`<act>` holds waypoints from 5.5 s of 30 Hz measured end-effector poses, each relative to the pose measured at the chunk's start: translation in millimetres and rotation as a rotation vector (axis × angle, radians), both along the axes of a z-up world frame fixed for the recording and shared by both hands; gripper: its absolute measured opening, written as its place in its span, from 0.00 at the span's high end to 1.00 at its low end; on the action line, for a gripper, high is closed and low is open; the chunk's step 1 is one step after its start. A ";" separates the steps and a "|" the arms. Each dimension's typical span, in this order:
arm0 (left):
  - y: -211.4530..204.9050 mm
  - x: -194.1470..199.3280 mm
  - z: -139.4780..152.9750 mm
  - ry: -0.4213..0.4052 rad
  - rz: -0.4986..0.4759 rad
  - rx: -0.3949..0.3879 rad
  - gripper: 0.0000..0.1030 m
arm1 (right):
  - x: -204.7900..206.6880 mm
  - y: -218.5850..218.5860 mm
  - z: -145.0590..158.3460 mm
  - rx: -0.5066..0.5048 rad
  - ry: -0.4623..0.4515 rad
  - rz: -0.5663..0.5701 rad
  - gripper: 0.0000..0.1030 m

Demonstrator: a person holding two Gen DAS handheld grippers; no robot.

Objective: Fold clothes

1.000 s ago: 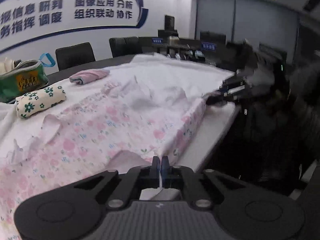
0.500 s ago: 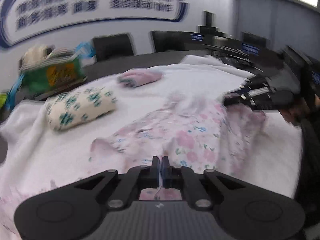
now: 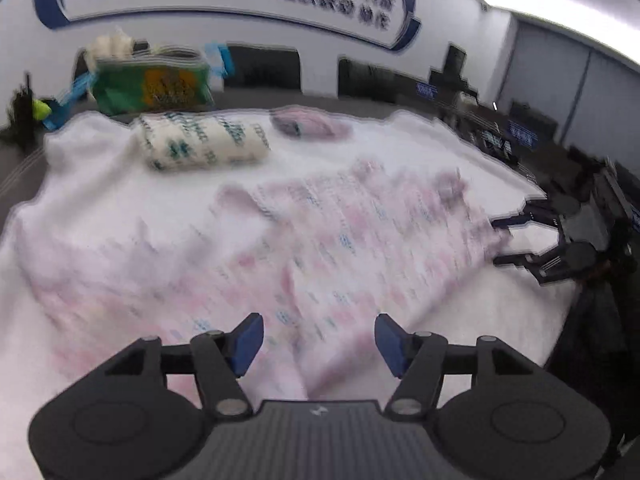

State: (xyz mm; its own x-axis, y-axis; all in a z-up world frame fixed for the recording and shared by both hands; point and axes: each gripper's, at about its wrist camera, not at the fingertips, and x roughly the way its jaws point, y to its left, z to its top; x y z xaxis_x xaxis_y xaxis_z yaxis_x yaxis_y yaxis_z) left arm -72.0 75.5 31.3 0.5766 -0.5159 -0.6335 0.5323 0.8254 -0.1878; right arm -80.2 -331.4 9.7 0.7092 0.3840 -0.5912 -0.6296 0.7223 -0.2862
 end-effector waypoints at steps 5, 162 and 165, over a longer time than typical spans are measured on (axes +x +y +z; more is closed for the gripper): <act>7.5 -6.4 -16.2 0.042 0.038 -0.025 0.91 | 11.4 -1.9 -7.0 0.027 0.028 -0.012 0.81; -111.2 1.7 -29.7 -0.120 -0.011 -0.017 0.72 | 73.7 -63.2 26.1 0.178 0.512 0.084 0.91; -110.9 2.1 -29.7 -0.119 -0.013 -0.019 0.71 | 76.6 -75.6 17.1 0.255 0.580 0.060 0.91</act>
State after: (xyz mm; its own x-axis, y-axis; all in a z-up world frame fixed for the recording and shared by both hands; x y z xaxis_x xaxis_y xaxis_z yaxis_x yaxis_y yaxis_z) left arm -69.9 -35.4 1.6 0.6400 -0.5355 -0.5510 0.5626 0.8150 -0.1386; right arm -3.5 -407.0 26.8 0.2742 0.5922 -0.7577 -0.6722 0.6815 0.2894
